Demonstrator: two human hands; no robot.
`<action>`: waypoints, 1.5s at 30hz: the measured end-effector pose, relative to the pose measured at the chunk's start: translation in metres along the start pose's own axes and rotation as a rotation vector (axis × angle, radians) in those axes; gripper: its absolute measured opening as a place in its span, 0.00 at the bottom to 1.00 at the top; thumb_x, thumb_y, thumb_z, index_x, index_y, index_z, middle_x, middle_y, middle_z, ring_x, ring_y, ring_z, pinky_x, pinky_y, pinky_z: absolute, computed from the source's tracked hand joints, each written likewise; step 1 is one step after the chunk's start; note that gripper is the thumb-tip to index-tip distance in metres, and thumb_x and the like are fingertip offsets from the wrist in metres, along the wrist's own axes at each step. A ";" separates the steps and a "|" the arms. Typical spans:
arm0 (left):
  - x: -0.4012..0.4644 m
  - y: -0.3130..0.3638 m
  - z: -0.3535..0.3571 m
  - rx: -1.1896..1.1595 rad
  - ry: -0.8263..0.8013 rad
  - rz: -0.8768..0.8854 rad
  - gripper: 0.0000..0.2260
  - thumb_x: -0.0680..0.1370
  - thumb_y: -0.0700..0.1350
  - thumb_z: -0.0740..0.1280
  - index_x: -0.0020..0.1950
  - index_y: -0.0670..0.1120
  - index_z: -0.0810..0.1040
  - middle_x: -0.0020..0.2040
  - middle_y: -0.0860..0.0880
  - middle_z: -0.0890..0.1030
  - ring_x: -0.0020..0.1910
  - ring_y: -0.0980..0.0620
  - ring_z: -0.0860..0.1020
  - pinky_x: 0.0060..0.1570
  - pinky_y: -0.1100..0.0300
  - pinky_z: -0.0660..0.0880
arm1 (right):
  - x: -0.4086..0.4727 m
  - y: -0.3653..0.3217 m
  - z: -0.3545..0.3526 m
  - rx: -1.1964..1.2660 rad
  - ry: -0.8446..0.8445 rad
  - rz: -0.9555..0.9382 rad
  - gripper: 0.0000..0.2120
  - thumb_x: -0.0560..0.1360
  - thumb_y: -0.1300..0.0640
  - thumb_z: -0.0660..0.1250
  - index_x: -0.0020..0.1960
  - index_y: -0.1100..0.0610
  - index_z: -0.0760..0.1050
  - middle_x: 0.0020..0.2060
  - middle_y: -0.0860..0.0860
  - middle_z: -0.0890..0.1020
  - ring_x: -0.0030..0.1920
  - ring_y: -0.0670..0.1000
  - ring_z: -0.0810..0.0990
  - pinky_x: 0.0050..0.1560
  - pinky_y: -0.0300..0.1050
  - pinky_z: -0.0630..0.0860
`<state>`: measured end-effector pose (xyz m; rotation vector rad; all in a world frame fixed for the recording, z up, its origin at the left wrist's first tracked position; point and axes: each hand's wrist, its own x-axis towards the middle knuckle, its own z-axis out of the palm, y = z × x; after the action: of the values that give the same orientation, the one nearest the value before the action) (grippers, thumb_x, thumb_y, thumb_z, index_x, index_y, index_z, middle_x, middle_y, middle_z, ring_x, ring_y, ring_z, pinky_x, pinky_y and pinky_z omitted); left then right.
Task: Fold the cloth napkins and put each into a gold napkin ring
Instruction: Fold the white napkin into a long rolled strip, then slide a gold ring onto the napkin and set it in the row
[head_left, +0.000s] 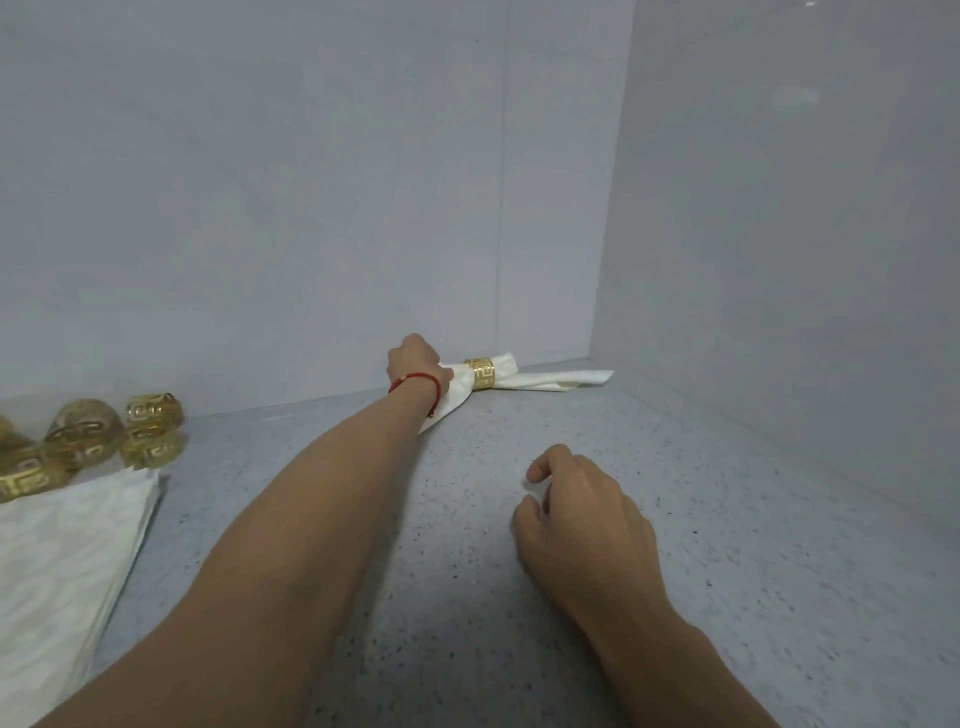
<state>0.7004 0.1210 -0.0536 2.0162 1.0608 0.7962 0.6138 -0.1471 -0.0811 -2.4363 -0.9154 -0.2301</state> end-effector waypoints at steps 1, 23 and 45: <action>0.001 0.000 0.000 0.003 0.005 0.007 0.17 0.74 0.43 0.75 0.60 0.40 0.78 0.59 0.41 0.78 0.57 0.42 0.79 0.57 0.53 0.77 | 0.000 0.001 0.000 -0.004 -0.005 -0.005 0.07 0.82 0.51 0.59 0.60 0.46 0.68 0.45 0.43 0.73 0.42 0.44 0.74 0.45 0.41 0.77; -0.223 -0.070 -0.241 0.388 -0.247 0.397 0.10 0.75 0.36 0.65 0.52 0.47 0.80 0.56 0.47 0.80 0.60 0.47 0.76 0.58 0.58 0.72 | -0.112 -0.107 0.000 0.064 -0.074 -0.225 0.06 0.80 0.55 0.59 0.54 0.51 0.75 0.49 0.48 0.80 0.46 0.51 0.79 0.46 0.44 0.74; -0.493 -0.215 -0.466 0.411 -0.390 0.357 0.20 0.74 0.67 0.66 0.61 0.59 0.73 0.64 0.65 0.67 0.67 0.64 0.60 0.62 0.69 0.54 | -0.239 -0.266 -0.042 0.025 -1.058 -0.612 0.06 0.72 0.50 0.78 0.45 0.49 0.83 0.37 0.42 0.81 0.38 0.43 0.77 0.48 0.46 0.80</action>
<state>0.0161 -0.0738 -0.0614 2.6225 0.6841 0.3385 0.2605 -0.1355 -0.0146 -2.0908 -2.0510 0.9431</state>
